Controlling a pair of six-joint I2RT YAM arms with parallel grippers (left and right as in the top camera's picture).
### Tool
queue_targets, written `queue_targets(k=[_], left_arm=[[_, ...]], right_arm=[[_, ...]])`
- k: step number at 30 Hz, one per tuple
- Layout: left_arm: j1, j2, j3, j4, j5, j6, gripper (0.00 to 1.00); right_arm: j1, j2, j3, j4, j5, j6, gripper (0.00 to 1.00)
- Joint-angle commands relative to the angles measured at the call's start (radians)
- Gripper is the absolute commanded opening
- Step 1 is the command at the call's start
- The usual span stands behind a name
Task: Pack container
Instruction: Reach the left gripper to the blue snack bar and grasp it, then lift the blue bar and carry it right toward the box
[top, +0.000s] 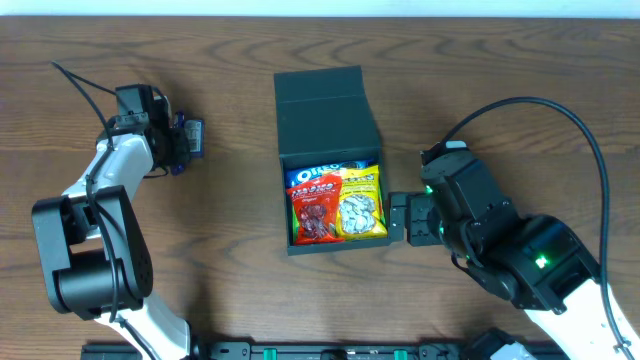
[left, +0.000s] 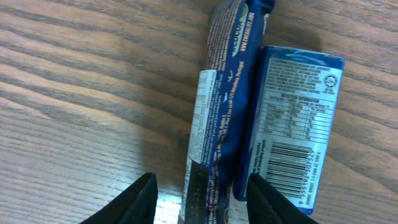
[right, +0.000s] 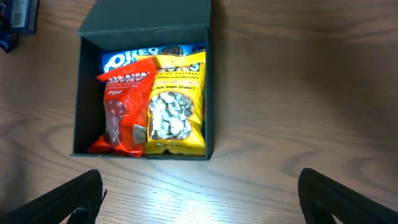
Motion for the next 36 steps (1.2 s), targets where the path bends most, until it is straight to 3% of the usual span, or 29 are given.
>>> queue_targets(k=[1, 7, 13, 36], left_arm=[[-0.01, 0.032, 0.023, 0.003, 0.018, 0.018, 0.46], [-0.01, 0.036, 0.023, 0.006, 0.018, 0.013, 0.45], [-0.007, 0.036, 0.023, -0.018, -0.027, 0.01, 0.38], [0.004, 0.037, 0.02, -0.032, -0.008, 0.006, 0.39]], right_arm=[[-0.011, 0.0, 0.016, -0.003, 0.018, -0.014, 0.99], [-0.011, 0.0, 0.016, -0.003, 0.018, -0.014, 0.99], [-0.011, 0.0, 0.016, -0.003, 0.018, -0.014, 0.99], [-0.011, 0.0, 0.016, -0.003, 0.018, -0.014, 0.99]])
